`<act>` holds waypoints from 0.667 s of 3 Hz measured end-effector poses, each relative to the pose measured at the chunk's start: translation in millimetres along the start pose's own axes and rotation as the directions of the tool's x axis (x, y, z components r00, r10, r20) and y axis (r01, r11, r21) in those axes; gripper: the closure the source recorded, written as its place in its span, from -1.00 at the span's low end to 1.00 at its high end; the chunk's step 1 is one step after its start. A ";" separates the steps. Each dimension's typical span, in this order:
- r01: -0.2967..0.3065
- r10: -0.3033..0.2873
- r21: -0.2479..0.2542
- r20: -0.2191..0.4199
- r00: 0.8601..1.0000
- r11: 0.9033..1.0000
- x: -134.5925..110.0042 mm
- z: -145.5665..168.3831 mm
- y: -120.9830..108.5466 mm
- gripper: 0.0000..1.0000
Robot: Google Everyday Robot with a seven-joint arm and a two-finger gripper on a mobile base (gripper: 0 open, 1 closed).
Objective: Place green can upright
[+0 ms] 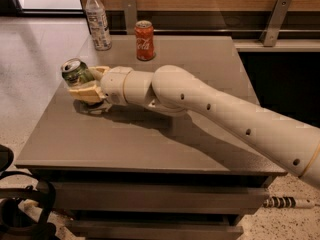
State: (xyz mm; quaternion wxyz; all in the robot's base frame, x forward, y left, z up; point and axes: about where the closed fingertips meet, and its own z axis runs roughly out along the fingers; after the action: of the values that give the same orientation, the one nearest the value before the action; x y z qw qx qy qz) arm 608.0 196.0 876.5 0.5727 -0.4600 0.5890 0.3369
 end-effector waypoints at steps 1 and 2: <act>-0.045 0.045 0.025 -0.002 0.999 0.999 18.8 -3.4 1.7 1.00; -0.045 0.046 0.025 -0.002 0.999 0.999 14.5 -3.9 1.2 0.96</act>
Offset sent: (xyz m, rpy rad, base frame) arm -0.0057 -0.0411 -0.0725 0.0538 0.1454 -0.1500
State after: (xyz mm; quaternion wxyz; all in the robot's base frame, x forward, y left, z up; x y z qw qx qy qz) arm 606.7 190.6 862.5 0.5698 -0.4396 0.6043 0.3418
